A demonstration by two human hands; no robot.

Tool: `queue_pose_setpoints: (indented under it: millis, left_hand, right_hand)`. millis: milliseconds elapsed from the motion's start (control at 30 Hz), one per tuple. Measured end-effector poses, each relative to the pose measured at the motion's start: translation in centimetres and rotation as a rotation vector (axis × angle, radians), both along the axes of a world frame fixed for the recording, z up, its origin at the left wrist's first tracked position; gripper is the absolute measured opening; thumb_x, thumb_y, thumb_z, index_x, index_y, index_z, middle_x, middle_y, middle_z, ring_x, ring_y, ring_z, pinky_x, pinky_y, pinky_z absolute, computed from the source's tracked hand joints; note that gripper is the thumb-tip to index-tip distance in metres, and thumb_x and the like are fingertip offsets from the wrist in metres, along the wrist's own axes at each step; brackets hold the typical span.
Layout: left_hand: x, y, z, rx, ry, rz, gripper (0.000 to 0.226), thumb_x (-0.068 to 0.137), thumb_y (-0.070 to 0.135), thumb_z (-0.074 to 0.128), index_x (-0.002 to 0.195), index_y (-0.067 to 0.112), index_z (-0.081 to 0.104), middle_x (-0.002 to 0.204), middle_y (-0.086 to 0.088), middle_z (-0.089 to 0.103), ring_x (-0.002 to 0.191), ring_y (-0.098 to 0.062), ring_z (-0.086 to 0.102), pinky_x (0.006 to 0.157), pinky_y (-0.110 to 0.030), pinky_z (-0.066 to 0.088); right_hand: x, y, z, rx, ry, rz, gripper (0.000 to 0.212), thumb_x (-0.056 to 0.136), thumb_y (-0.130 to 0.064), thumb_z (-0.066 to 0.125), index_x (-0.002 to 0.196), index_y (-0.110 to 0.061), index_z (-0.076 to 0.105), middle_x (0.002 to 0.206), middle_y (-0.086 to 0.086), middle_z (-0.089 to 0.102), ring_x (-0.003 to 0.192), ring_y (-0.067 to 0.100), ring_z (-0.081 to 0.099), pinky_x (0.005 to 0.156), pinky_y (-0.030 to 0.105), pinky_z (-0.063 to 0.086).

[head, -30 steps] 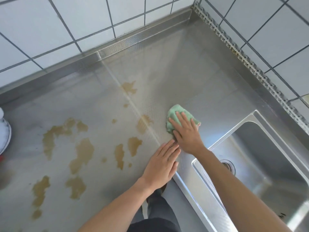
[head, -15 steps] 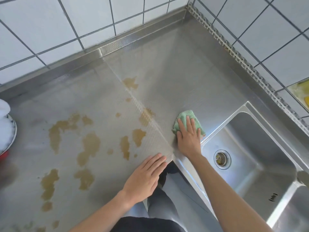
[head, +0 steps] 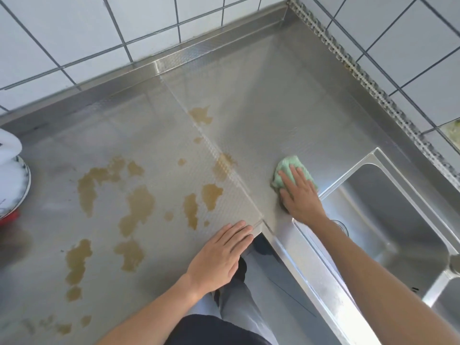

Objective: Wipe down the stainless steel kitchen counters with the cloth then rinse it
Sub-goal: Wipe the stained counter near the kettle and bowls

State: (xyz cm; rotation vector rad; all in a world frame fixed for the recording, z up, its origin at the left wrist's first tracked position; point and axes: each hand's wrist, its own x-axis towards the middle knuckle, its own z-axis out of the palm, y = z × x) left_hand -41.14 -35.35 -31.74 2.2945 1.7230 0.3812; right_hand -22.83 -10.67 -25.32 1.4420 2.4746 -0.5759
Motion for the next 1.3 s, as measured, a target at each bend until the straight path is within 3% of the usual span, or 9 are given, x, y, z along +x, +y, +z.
queue_pose_setpoints:
  millis: [100,233,433,633,833,967,1133,1233,1300]
  left_hand:
    - [0.1,0.0,0.0,0.003,0.006,0.002,0.069,0.102,0.020,0.049,0.166,0.013,0.025,0.176,-0.003,0.017,0.165,-0.022,0.007,0.134,-0.041,0.010]
    - [0.2,0.1,0.4,0.001,0.004,0.021,0.068,0.100,0.018,0.052,0.164,0.013,0.030,0.175,-0.003,0.021,0.165,-0.021,0.010,0.134,-0.039,0.011]
    - [0.0,-0.4,2.0,-0.010,0.027,0.020,0.060,0.106,0.027,0.050,0.162,0.011,0.036,0.173,-0.003,0.030,0.164,-0.019,0.015,0.134,-0.038,0.013]
    - [-2.9,-6.2,1.9,-0.013,0.028,0.134,0.055,0.105,0.032,0.056,0.155,0.011,0.049,0.168,-0.002,0.038,0.161,-0.018,0.025,0.128,-0.042,0.030]
    - [-4.0,-7.9,1.3,-0.017,0.107,0.163,0.058,0.108,0.039,0.050,0.159,0.015,0.044,0.173,0.000,0.030,0.163,-0.019,0.022,0.131,-0.041,0.022]
    - [-4.0,-7.9,1.3,-0.005,0.108,0.183,0.058,0.106,0.037,0.053,0.158,0.015,0.046,0.172,0.000,0.032,0.162,-0.018,0.024,0.131,-0.041,0.024]
    - [-4.1,-8.0,1.2,-0.014,0.094,0.185,0.057,0.104,0.035,0.056,0.157,0.015,0.048,0.173,0.001,0.030,0.162,-0.018,0.024,0.128,-0.043,0.029]
    - [-3.8,-8.1,0.9,-0.015,0.102,0.180,0.058,0.106,0.036,0.053,0.159,0.015,0.045,0.174,0.002,0.026,0.163,-0.018,0.022,0.128,-0.043,0.029]
    - [-4.4,-8.3,0.6,-0.021,0.080,0.177,0.058,0.106,0.037,0.052,0.159,0.016,0.044,0.175,0.002,0.025,0.163,-0.018,0.021,0.129,-0.042,0.027]
  right_hand:
    - [-6.7,2.2,-0.6,0.010,0.013,-0.095,0.053,0.108,-0.033,0.033,0.160,-0.031,0.022,0.172,0.002,0.003,0.158,0.024,-0.004,0.126,0.053,0.002]
    - [-12.6,-1.1,-1.0,0.041,0.084,0.185,0.053,0.109,-0.033,0.032,0.161,-0.034,0.021,0.172,-0.003,0.002,0.158,0.022,-0.008,0.126,0.051,-0.005]
    - [-5.5,-5.5,-0.9,0.025,0.116,0.556,0.052,0.108,-0.034,0.038,0.159,-0.037,0.027,0.171,-0.008,0.008,0.158,0.018,-0.003,0.128,0.048,0.000]
    - [2.1,-0.9,0.1,0.000,0.089,0.344,0.052,0.107,-0.034,0.045,0.157,-0.036,0.031,0.169,-0.005,0.016,0.158,0.019,0.007,0.125,0.053,0.015]
    - [-7.7,0.6,-1.2,0.042,0.091,0.095,0.053,0.107,-0.033,0.038,0.160,-0.034,0.026,0.172,0.000,0.004,0.158,0.024,-0.005,0.126,0.054,0.000]
    - [-14.3,-4.5,-1.2,0.065,0.150,0.327,0.054,0.107,-0.034,0.038,0.160,-0.035,0.026,0.172,-0.001,0.007,0.158,0.024,-0.005,0.126,0.054,-0.002]
    - [-9.9,-8.4,-1.4,0.064,0.207,0.648,0.050,0.108,-0.037,0.037,0.157,-0.033,0.034,0.170,-0.003,0.017,0.158,0.022,0.004,0.128,0.051,0.004]
    - [-5.1,-5.9,-1.4,0.065,0.194,0.683,0.051,0.107,-0.045,0.029,0.157,-0.035,0.035,0.169,-0.005,0.019,0.158,0.019,0.007,0.128,0.048,0.007]
    - [-3.9,-3.6,-1.1,0.079,0.143,0.593,0.051,0.107,-0.045,0.035,0.157,-0.035,0.035,0.169,-0.004,0.019,0.158,0.020,0.007,0.127,0.051,0.012]
